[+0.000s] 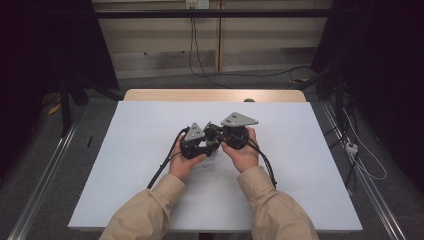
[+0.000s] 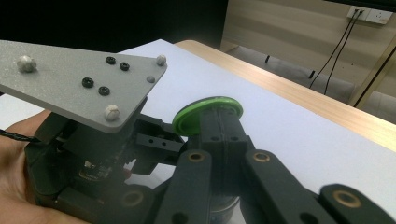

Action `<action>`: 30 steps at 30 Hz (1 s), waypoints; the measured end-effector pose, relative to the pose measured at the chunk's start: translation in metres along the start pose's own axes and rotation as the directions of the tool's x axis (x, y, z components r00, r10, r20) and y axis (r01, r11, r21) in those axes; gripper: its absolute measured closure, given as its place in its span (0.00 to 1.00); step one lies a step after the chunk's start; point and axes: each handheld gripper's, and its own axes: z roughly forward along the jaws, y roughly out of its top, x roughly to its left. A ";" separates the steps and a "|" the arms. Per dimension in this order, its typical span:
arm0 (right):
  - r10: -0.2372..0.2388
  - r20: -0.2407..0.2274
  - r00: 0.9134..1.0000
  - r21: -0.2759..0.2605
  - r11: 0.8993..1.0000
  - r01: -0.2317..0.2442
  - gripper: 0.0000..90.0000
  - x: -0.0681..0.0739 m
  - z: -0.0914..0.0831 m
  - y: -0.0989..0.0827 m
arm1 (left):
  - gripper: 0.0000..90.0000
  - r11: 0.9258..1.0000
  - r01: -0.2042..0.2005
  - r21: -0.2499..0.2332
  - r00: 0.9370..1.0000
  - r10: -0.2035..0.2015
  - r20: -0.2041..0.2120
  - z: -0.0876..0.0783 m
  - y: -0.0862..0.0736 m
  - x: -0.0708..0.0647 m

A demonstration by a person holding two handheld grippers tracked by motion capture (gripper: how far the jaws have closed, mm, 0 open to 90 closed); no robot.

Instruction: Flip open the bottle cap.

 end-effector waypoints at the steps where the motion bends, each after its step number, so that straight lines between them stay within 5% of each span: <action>1: -0.002 0.000 1.000 0.000 1.000 0.002 1.00 0.000 0.000 0.000 | 0.59 1.000 0.000 0.000 1.000 0.000 0.000 0.000 0.000 0.000; 30: -0.011 -0.001 1.000 -0.007 1.000 0.011 1.00 0.001 0.004 0.003 | 0.59 1.000 -0.002 -0.001 1.000 0.002 0.000 0.000 0.000 0.000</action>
